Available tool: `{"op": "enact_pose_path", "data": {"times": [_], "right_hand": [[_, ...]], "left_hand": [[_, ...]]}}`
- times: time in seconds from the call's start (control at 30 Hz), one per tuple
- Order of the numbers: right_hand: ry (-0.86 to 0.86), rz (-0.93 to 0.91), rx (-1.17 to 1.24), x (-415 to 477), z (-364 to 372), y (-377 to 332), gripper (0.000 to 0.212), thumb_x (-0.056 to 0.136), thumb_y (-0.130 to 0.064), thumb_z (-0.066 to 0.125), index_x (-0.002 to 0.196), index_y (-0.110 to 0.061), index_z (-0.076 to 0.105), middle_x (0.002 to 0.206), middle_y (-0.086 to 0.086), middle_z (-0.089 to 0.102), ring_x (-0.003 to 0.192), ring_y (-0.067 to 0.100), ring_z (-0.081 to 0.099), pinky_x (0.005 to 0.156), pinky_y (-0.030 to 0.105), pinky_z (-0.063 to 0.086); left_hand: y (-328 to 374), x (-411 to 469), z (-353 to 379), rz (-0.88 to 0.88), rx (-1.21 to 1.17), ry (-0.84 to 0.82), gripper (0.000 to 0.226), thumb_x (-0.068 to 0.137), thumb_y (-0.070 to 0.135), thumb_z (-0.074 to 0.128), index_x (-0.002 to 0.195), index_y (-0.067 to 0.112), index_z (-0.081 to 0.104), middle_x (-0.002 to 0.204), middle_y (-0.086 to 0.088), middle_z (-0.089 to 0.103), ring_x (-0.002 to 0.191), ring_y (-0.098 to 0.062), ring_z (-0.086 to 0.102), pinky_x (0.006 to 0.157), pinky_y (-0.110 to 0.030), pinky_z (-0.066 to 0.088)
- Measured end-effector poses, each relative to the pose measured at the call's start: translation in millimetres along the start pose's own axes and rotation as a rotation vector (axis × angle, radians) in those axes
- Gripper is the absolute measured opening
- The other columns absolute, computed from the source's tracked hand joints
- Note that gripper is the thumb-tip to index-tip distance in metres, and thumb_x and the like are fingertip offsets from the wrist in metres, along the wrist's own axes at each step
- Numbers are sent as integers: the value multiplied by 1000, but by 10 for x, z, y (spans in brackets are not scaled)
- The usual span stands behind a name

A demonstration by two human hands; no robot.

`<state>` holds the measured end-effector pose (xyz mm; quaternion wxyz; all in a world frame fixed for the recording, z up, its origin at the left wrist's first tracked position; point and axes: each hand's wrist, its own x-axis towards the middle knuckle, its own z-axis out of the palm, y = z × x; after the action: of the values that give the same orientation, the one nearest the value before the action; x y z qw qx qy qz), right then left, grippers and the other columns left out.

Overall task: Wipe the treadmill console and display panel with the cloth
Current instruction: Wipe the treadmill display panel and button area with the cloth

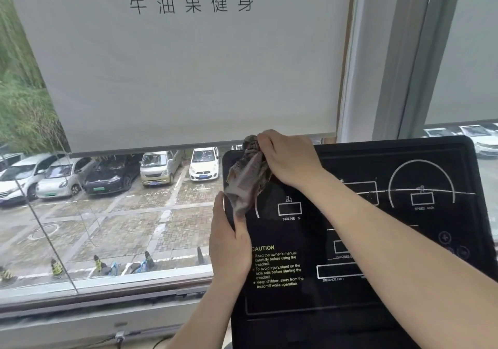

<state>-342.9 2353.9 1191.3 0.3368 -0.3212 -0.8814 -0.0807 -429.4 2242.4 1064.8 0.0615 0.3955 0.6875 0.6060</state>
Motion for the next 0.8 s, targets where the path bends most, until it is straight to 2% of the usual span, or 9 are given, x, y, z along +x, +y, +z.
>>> {"op": "enact_pose_path", "data": {"times": [0.1, 0.2, 0.27, 0.33, 0.43, 0.53, 0.6, 0.67, 0.8], "right_hand": [[65, 195, 379, 37, -24, 11, 31, 102, -35, 42, 110, -19, 68, 108, -2, 70, 101, 20, 62, 93, 38, 44], [267, 296, 694, -20, -75, -65, 13, 94, -19, 60, 99, -18, 71, 98, -5, 72, 96, 10, 66, 90, 31, 50], [333, 318, 814, -62, -132, -142, 9, 91, -13, 63, 95, -18, 69, 93, -11, 70, 93, 4, 65, 87, 24, 52], [336, 374, 917, -80, -175, -193, 7, 91, -13, 63, 94, -19, 65, 92, -9, 67, 91, 4, 63, 82, 21, 51], [194, 488, 1198, -136, -288, -181, 3, 96, -19, 57, 97, -19, 55, 99, 11, 66, 87, 19, 64, 75, 35, 53], [-30, 431, 972, -240, -415, -52, 14, 101, -34, 45, 102, -20, 42, 104, 15, 63, 88, 27, 64, 74, 42, 52], [-156, 399, 917, -322, -510, 22, 23, 101, -40, 46, 107, -18, 42, 98, 9, 64, 83, 20, 63, 72, 36, 50], [-264, 431, 1103, -389, -581, 100, 22, 99, -35, 53, 104, -15, 46, 86, 3, 64, 71, 13, 62, 62, 25, 48], [-257, 476, 1325, -517, -667, 301, 15, 93, -25, 61, 95, -18, 48, 79, 1, 61, 69, 10, 58, 59, 23, 42]], "left_hand": [[157, 47, -135, 57, -37, 92, 41, 92, 25, 56, 131, 36, 48, 122, 7, 49, 120, -14, 42, 101, -35, 35], [522, 131, -264, 93, -185, 20, 32, 85, 9, 49, 85, 31, 72, 93, 11, 65, 96, -6, 57, 90, -33, 45], [759, 186, -267, 70, -223, -102, 24, 91, 18, 49, 88, 29, 70, 83, 12, 69, 81, -2, 63, 79, -31, 50], [862, 235, -218, 113, -68, -154, 16, 88, 33, 61, 103, 31, 59, 83, 15, 66, 76, 2, 62, 75, -28, 50], [856, 279, -234, 68, -129, -235, 44, 76, 26, 76, 115, 28, 57, 86, 8, 70, 78, -9, 68, 74, -33, 54], [819, 324, -395, -62, -423, -525, 22, 75, 28, 78, 92, 16, 71, 83, -11, 70, 71, -30, 66, 63, -37, 53], [863, 338, -495, -90, -468, -642, 26, 83, 36, 72, 88, 11, 67, 81, -12, 65, 69, -27, 63, 59, -36, 52], [927, 368, -549, -96, -470, -691, 27, 87, 40, 61, 91, 14, 62, 82, -5, 63, 74, -20, 62, 63, -37, 50], [1020, 431, -639, 47, -290, -667, 29, 92, 49, 53, 88, 20, 59, 84, 0, 57, 78, -14, 52, 73, -38, 34]]}}
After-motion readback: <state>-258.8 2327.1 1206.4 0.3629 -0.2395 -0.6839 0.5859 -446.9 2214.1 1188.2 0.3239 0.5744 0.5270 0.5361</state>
